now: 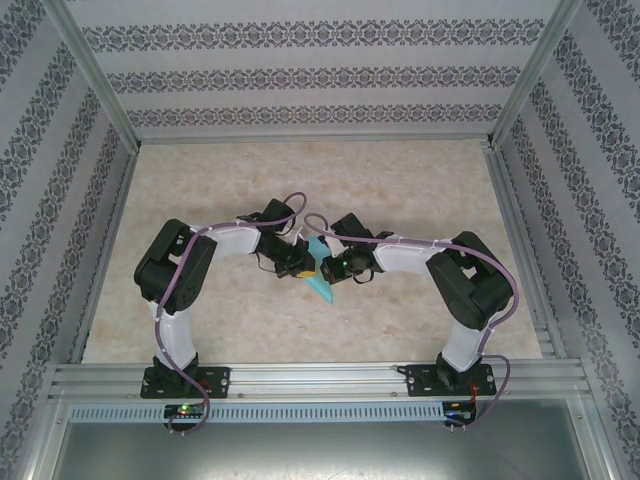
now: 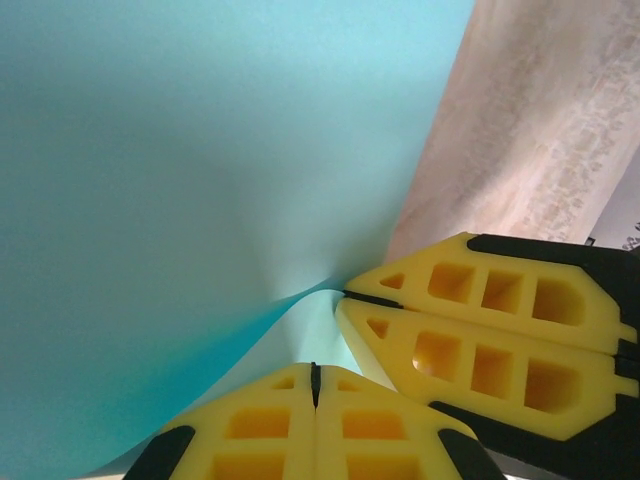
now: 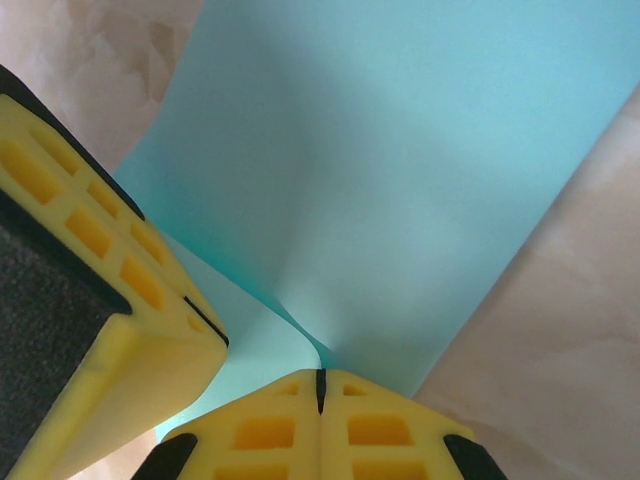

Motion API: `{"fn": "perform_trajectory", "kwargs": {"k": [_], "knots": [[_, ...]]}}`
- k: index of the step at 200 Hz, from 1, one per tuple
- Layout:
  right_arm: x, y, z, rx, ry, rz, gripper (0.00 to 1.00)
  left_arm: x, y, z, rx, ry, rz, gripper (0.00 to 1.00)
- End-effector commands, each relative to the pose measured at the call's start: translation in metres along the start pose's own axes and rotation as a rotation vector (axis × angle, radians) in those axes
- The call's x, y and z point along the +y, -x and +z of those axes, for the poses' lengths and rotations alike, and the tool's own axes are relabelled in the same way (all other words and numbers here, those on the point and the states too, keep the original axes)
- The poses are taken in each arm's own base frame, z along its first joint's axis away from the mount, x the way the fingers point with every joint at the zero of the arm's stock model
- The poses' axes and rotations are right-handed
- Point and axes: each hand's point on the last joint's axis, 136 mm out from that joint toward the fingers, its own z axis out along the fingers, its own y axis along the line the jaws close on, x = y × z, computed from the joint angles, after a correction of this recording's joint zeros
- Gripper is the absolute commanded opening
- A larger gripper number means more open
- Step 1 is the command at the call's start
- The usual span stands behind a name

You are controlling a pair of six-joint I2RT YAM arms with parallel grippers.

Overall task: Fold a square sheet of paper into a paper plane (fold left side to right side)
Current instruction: Third fold the triangle at the center of the table.

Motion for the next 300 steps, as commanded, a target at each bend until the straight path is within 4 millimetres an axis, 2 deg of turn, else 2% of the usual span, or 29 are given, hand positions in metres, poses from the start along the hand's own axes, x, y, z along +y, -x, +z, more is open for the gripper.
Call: {"fn": "perform_trajectory", "kwargs": {"k": [1, 73, 110, 125, 165, 182, 197, 211, 219, 241, 265, 277, 300], "knots": [[-0.009, -0.022, 0.009, 0.084, -0.047, -0.001, 0.00, 0.012, -0.009, 0.004, 0.021, 0.041, 0.000, 0.06], [-0.009, -0.022, 0.011, 0.086, -0.041, 0.006, 0.00, 0.034, -0.016, 0.012, 0.027, 0.086, -0.024, 0.06], [-0.004, -0.014, 0.007, 0.060, -0.016, 0.022, 0.00, 0.049, -0.020, 0.016, 0.032, 0.123, -0.039, 0.05], [0.001, -0.001, 0.000, 0.026, 0.019, 0.043, 0.01, 0.056, -0.024, 0.017, 0.035, 0.144, -0.044, 0.05], [0.005, 0.048, -0.042, -0.111, 0.075, 0.087, 0.21, 0.066, -0.029, 0.019, 0.040, 0.165, -0.056, 0.04], [-0.001, 0.057, -0.062, -0.144, 0.054, 0.097, 0.29, 0.066, -0.028, 0.019, 0.039, 0.163, -0.056, 0.04], [-0.004, 0.053, -0.076, -0.141, 0.035, 0.099, 0.32, 0.066, -0.028, 0.020, 0.036, 0.160, -0.055, 0.04], [0.002, 0.043, -0.085, -0.123, 0.050, 0.100, 0.32, 0.064, -0.027, 0.019, 0.034, 0.156, -0.053, 0.04], [0.009, 0.035, -0.089, -0.106, 0.083, 0.114, 0.32, 0.063, -0.027, 0.019, 0.034, 0.156, -0.052, 0.04], [0.045, 0.014, -0.095, -0.051, 0.275, 0.189, 0.29, 0.062, -0.027, 0.017, 0.034, 0.156, -0.045, 0.04], [0.074, -0.010, -0.080, 0.036, 0.411, 0.276, 0.26, 0.061, -0.026, 0.017, 0.031, 0.154, -0.042, 0.04], [0.078, -0.020, -0.067, 0.079, 0.415, 0.293, 0.26, 0.060, -0.025, 0.017, 0.027, 0.152, -0.042, 0.03], [0.073, -0.029, -0.044, 0.128, 0.378, 0.310, 0.24, 0.059, -0.025, 0.016, 0.027, 0.152, -0.036, 0.03]]}}
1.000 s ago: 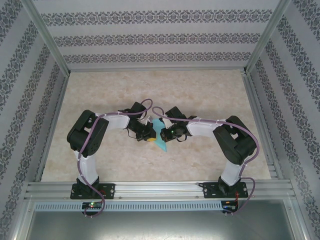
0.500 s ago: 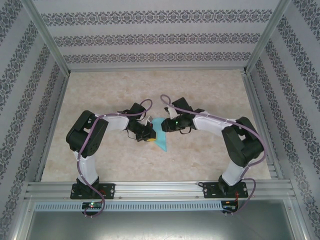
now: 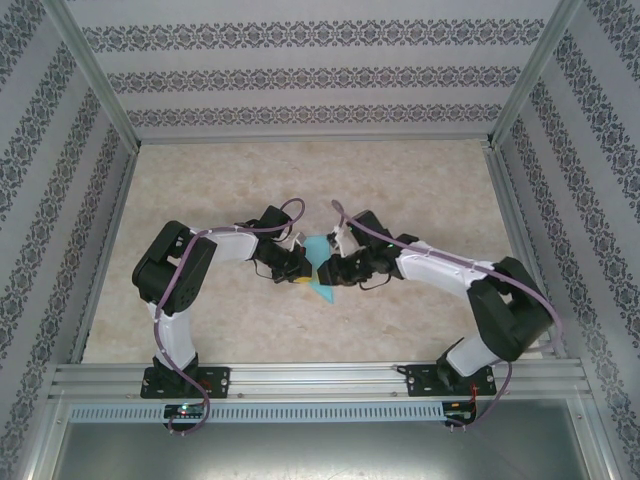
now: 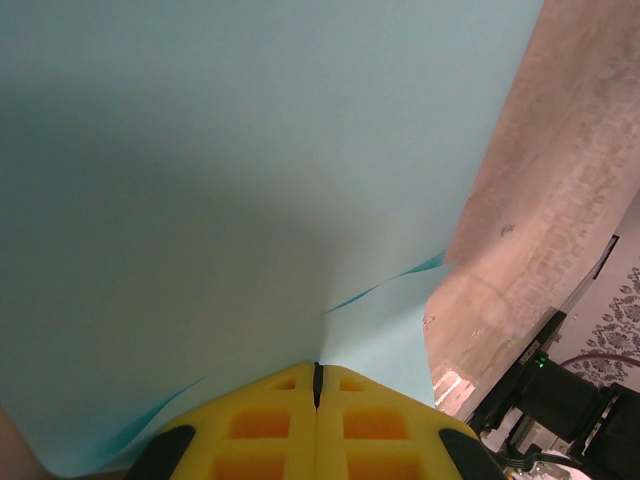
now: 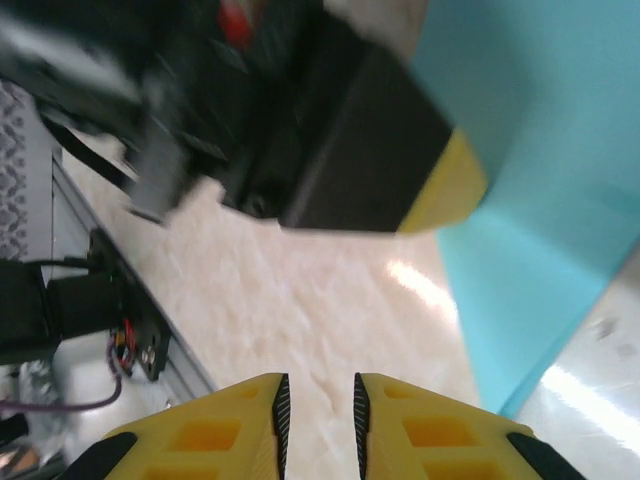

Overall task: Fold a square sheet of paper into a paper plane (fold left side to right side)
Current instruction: Third fold the triangle at the center of the table.

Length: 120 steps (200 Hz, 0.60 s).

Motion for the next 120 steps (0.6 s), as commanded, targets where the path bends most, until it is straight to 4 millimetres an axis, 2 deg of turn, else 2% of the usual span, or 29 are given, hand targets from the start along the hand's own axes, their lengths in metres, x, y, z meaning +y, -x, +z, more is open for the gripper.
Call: {"fn": "perform_trajectory", "kwargs": {"k": [1, 49, 120], "knots": [[-0.002, -0.007, 0.019, 0.052, 0.035, 0.072, 0.24, 0.040, -0.017, 0.011, 0.038, 0.135, -0.054, 0.03], [-0.023, -0.005, 0.039, 0.102, -0.037, 0.106, 0.23, 0.041, -0.017, 0.012, 0.041, 0.135, -0.055, 0.03], [-0.049, -0.018, 0.045, 0.164, -0.162, 0.127, 0.23, 0.041, -0.017, 0.012, 0.044, 0.136, -0.053, 0.03]]}}
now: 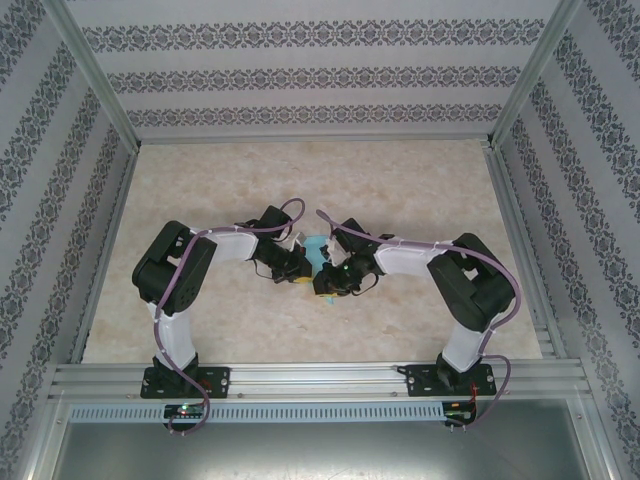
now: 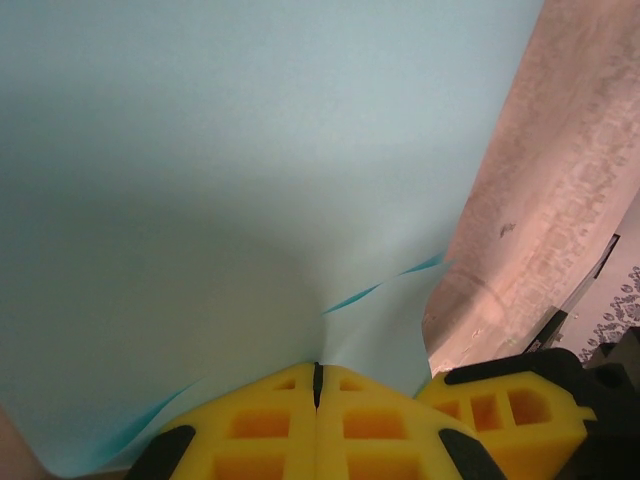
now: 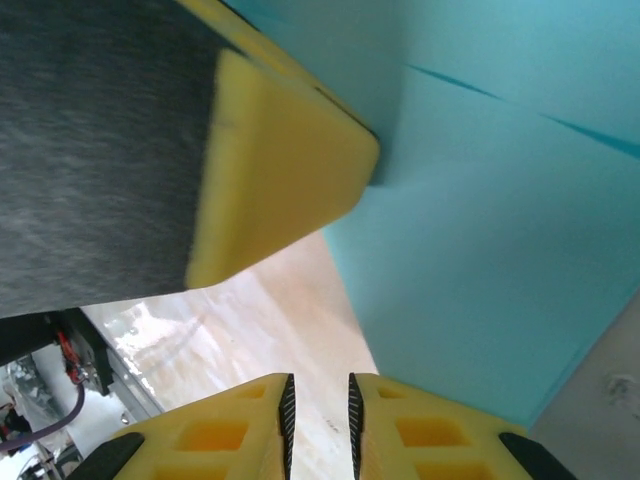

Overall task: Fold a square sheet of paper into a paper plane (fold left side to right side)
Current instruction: Third fold the triangle at the center of the table.

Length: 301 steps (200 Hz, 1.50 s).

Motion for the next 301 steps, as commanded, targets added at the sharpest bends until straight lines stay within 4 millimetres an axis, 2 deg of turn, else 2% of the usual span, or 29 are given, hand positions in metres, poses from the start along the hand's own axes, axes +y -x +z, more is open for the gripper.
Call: {"fn": "perform_trajectory", "kwargs": {"k": [1, 77, 113, 151, 171, 188, 213, 227, 259, 286, 301], "knots": [[-0.010, -0.006, 0.005, 0.034, -0.067, -0.005, 0.23, 0.041, -0.017, 0.012, 0.044, 0.136, -0.056, 0.03], [-0.028, -0.018, 0.006, 0.065, -0.133, 0.026, 0.23, 0.040, -0.016, 0.012, 0.042, 0.136, -0.052, 0.03], [-0.037, -0.037, 0.003, 0.097, -0.132, 0.067, 0.17, 0.040, -0.016, 0.011, 0.042, 0.143, -0.049, 0.03], [-0.053, -0.065, -0.001, 0.143, -0.157, 0.106, 0.16, 0.040, -0.015, 0.011, 0.043, 0.150, -0.044, 0.03], [-0.059, -0.073, -0.007, 0.148, -0.164, 0.121, 0.14, 0.039, -0.015, 0.010, 0.042, 0.150, -0.042, 0.03], [-0.048, -0.067, -0.019, 0.102, -0.136, 0.089, 0.13, 0.039, -0.014, 0.010, 0.041, 0.149, -0.045, 0.03], [-0.011, -0.044, -0.043, -0.008, -0.070, 0.015, 0.14, 0.036, -0.013, 0.009, 0.038, 0.140, -0.045, 0.03], [0.000, -0.034, -0.046, -0.047, -0.038, 0.010, 0.14, 0.034, -0.012, 0.009, 0.035, 0.136, -0.043, 0.03], [-0.002, -0.016, -0.026, -0.039, -0.042, 0.038, 0.06, 0.033, -0.011, 0.008, 0.032, 0.133, -0.041, 0.03], [-0.003, -0.008, -0.008, -0.004, -0.057, 0.038, 0.03, 0.032, -0.010, 0.009, 0.031, 0.128, -0.042, 0.03], [-0.011, -0.006, -0.004, 0.003, -0.086, 0.055, 0.02, 0.031, -0.011, 0.008, 0.030, 0.125, -0.039, 0.03]]}}
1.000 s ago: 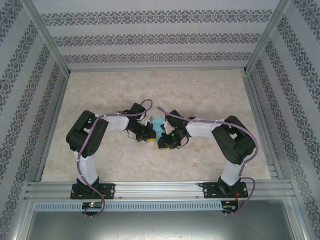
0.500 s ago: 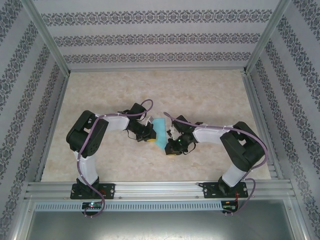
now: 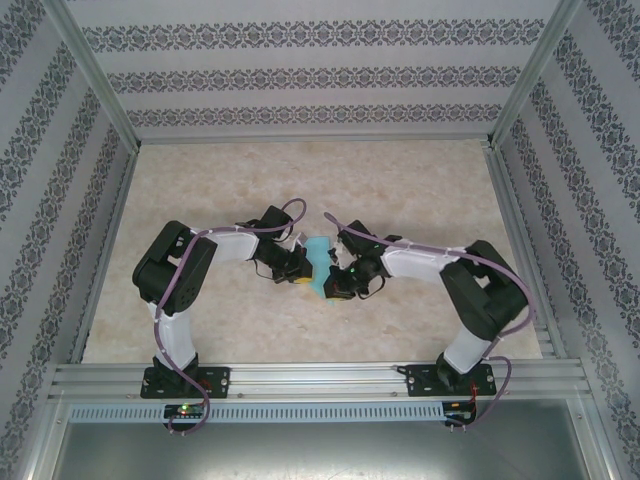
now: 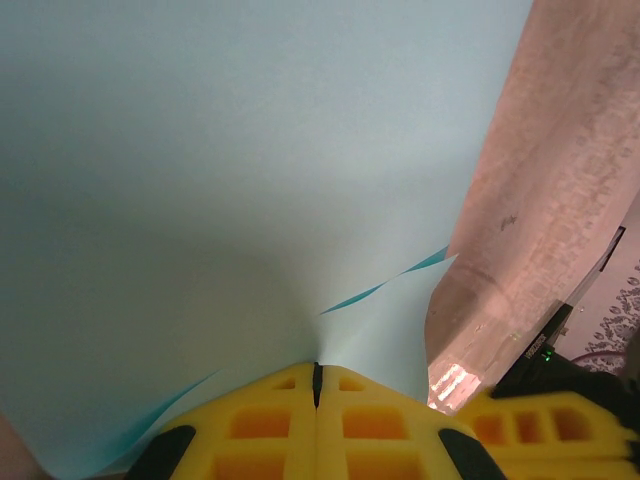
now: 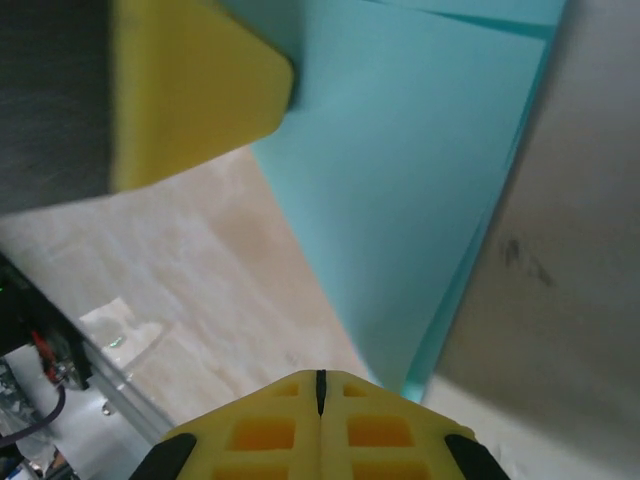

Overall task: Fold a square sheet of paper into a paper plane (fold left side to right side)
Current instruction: Third fold the triangle at the center of the table.

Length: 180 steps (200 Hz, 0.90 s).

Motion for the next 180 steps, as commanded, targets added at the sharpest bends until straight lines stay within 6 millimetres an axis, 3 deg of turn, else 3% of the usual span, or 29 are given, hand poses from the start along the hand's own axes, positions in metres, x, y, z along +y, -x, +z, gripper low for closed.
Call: {"fn": "perform_trajectory", "kwargs": {"k": [1, 45, 103, 132, 180], "knots": [[0.001, 0.008, 0.006, -0.005, -0.021, 0.004, 0.02, 0.031, -0.011, 0.008, 0.027, 0.122, -0.055, 0.03], [-0.029, 0.004, 0.012, -0.003, -0.086, 0.075, 0.00, 0.022, -0.006, 0.004, 0.011, 0.103, -0.034, 0.03], [-0.060, -0.010, 0.024, 0.054, -0.093, 0.146, 0.00, -0.029, 0.010, -0.030, -0.094, 0.034, 0.095, 0.10], [-0.059, -0.008, 0.021, 0.052, -0.090, 0.138, 0.00, -0.048, -0.007, -0.037, -0.084, 0.015, 0.150, 0.08], [-0.056, -0.005, 0.021, 0.050, -0.083, 0.127, 0.00, -0.050, -0.033, -0.011, -0.011, 0.003, 0.163, 0.01]]}}
